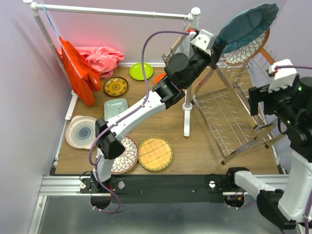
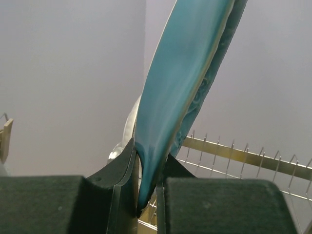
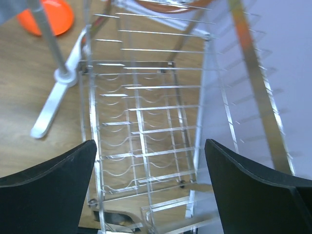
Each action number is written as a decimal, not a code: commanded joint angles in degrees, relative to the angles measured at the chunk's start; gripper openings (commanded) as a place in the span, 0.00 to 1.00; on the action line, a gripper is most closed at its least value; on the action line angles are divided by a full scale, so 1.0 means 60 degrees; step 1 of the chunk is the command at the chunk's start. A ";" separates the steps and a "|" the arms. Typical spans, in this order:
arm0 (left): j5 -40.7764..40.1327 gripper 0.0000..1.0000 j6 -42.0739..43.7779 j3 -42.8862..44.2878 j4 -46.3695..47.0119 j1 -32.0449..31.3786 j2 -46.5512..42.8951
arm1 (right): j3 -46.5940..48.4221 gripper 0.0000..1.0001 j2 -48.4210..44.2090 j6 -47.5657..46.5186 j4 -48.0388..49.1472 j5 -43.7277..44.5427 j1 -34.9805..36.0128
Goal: Load the plates into the dish rack
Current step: Pass the plate from the left arm to the right
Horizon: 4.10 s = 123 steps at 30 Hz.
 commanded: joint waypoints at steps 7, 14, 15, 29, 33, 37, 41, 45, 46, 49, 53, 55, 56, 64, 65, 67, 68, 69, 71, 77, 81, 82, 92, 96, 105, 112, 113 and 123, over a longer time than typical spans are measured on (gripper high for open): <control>-0.1107 0.00 0.0213 0.1454 0.1383 -0.0402 0.0170 | -0.0123 1.00 -0.0452 0.2534 0.2887 0.5444 -0.0715; -0.1077 0.00 0.0696 0.1953 0.1265 -0.0549 0.0756 | 0.1107 1.00 0.0617 0.5139 0.3429 0.7216 -0.0890; -0.1092 0.00 0.0683 0.1967 0.1265 -0.0549 0.0800 | 0.1181 1.00 0.0662 0.5303 0.3518 0.7262 -0.0934; -0.1400 0.00 0.1488 0.2626 0.1192 -0.0680 0.1709 | 0.1563 1.00 0.1190 0.6491 0.3943 0.6297 -0.1212; -0.1517 0.00 0.1547 0.2802 0.1133 -0.0681 0.1870 | 0.1256 1.00 0.1073 0.6798 0.4002 0.6135 -0.1271; -0.1751 0.00 0.1751 0.2949 0.1163 -0.0681 0.2060 | 0.0802 1.00 0.0897 0.6974 0.4090 0.5813 -0.1315; -0.1839 0.00 0.2001 0.3168 0.1236 -0.0666 0.2294 | 0.0509 1.00 0.0751 0.7092 0.4090 0.5433 -0.1344; -0.1825 0.00 0.2074 0.3154 0.1236 -0.0651 0.2412 | 0.0523 1.00 0.0750 0.7194 0.4075 0.5359 -0.1447; -0.1810 0.00 0.2089 0.3154 0.1251 -0.0637 0.2470 | 0.0581 1.00 0.0765 0.7209 0.4090 0.5329 -0.1462; -0.1810 0.00 0.2133 0.3169 0.1280 -0.0622 0.2529 | 0.0596 1.00 0.0750 0.7282 0.4090 0.5227 -0.1520; -0.1825 0.00 0.2206 0.3154 0.1295 -0.0549 0.2617 | 0.0640 1.00 0.0779 0.7311 0.4075 0.5168 -0.1593; -0.1825 0.00 0.2206 0.3154 0.1295 -0.0491 0.2632 | 0.0655 1.00 0.0794 0.7355 0.4090 0.5124 -0.1637; -0.1825 0.00 0.2206 0.3169 0.1295 -0.0476 0.2632 | 0.0640 1.00 0.0780 0.7370 0.4090 0.5037 -0.1695; -0.1664 0.00 0.2221 0.2964 0.1295 -0.0300 0.2544 | 0.0435 0.99 0.0721 0.7516 0.4075 0.4773 -0.1901; -0.1620 0.00 0.2206 0.2891 0.1280 -0.0285 0.2515 | 0.0450 0.99 0.0721 0.7531 0.4075 0.4729 -0.1930; -0.1532 0.00 0.2206 0.2818 0.1265 -0.0256 0.2500 | 0.0450 0.99 0.0736 0.7531 0.4061 0.4699 -0.1974; -0.1445 0.00 0.2177 0.2759 0.1251 -0.0256 0.2500 | 0.0450 0.99 0.0736 0.7546 0.4075 0.4699 -0.2003; -0.1415 0.00 0.2162 0.2759 0.1236 -0.0256 0.2485 | 0.0421 0.99 0.0736 0.7560 0.4061 0.4699 -0.2018; -0.1298 0.00 0.2104 0.2700 0.1236 -0.0270 0.2485 | 0.0406 0.99 0.0736 0.7575 0.4075 0.4670 -0.2048; -0.1092 0.00 0.2103 0.2510 0.1178 -0.0256 0.2441 | 0.0347 0.99 0.0735 0.7605 0.4075 0.4626 -0.2135; -0.1063 0.00 0.2104 0.2451 0.1104 -0.0241 0.2441 | 0.0347 0.99 0.0736 0.7634 0.4075 0.4582 -0.2194; -0.1048 0.00 0.2104 0.2436 0.1104 -0.0241 0.2427 | 0.0347 0.99 0.0750 0.7663 0.4075 0.4582 -0.2194; -0.0712 0.01 0.2045 0.2304 0.1016 -0.0197 0.2368 | 0.0274 0.99 0.0663 0.7809 0.4075 0.4407 -0.2413; -0.0565 0.02 0.2045 0.2319 0.0929 -0.0197 0.2353 | 0.0172 0.99 0.0589 0.7912 0.4075 0.4275 -0.2516; -0.0433 0.04 0.2016 0.2436 0.0797 -0.0197 0.2397 | 0.0157 0.99 0.0545 0.7941 0.4075 0.4260 -0.2575; -0.0331 0.04 0.1898 0.2436 0.0680 -0.0197 0.2383 | 0.0200 0.99 0.0749 0.7942 0.4090 0.3500 -0.2590; -0.0316 0.04 0.1899 0.2422 0.0679 -0.0212 0.2383 | 0.0389 0.98 0.0837 0.7883 0.4075 0.3222 -0.2590; -0.0243 0.04 0.1840 0.2275 0.0577 -0.0197 0.2324 | 0.1548 0.99 0.1907 0.4679 0.4178 -0.1259 -0.2590</control>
